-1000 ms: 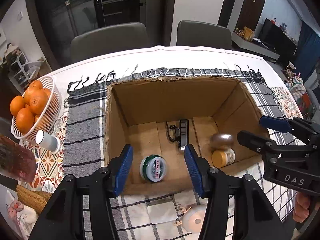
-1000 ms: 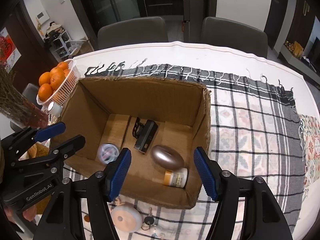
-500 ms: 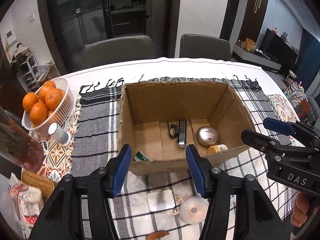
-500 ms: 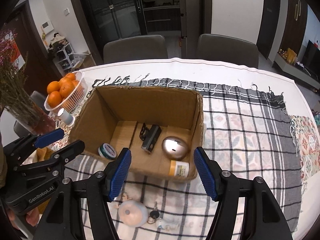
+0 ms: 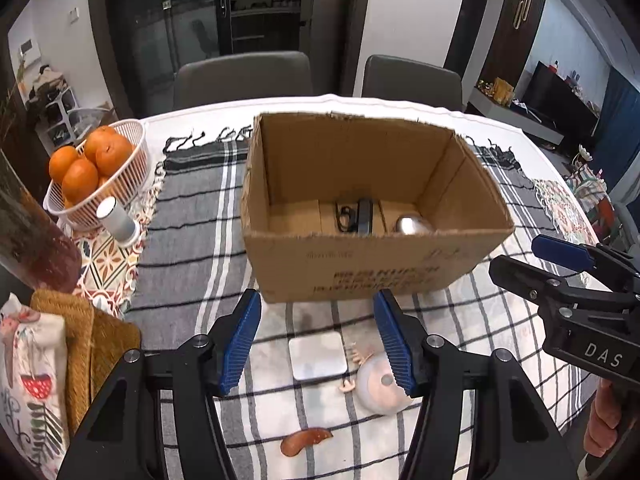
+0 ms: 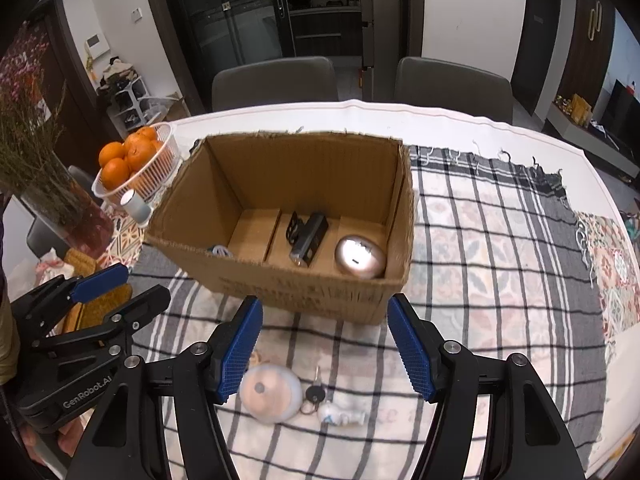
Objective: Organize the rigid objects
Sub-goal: 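Withdraw both tools from the box toward the white charger and figurine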
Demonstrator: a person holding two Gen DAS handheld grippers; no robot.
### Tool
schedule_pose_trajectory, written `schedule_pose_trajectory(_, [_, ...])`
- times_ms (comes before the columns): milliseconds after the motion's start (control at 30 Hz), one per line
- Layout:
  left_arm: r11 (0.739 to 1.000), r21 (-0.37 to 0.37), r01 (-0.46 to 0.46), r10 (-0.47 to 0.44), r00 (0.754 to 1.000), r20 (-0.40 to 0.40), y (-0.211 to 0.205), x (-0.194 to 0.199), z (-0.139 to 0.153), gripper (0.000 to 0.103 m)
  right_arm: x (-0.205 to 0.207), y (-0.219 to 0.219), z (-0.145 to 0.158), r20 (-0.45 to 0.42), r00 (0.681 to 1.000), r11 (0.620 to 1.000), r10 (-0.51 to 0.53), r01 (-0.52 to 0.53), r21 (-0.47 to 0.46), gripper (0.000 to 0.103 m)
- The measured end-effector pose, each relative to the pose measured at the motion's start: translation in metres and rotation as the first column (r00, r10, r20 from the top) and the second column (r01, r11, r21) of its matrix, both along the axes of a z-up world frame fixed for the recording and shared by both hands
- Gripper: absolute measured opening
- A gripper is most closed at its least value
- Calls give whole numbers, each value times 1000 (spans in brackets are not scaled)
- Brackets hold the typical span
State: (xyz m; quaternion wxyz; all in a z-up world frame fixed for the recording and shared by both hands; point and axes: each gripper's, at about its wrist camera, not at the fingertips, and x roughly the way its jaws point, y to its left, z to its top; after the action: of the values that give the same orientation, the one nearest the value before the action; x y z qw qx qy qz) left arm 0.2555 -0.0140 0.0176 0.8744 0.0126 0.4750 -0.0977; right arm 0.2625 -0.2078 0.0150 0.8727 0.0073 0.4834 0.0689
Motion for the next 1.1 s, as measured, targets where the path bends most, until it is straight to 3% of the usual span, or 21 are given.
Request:
schedule_pose_trajectory(633, [1000, 20, 23, -20, 994, -108, -1, -10, -48, 58, -20, -1, -51, -159, 986, 999, -39, 35, -29, 66])
schedule_pose_trajectory(1100, [1000, 18, 21, -17, 979, -204, -2, -3, -86, 58, -23, -3, -90, -322, 946, 999, -47, 39, -31, 66])
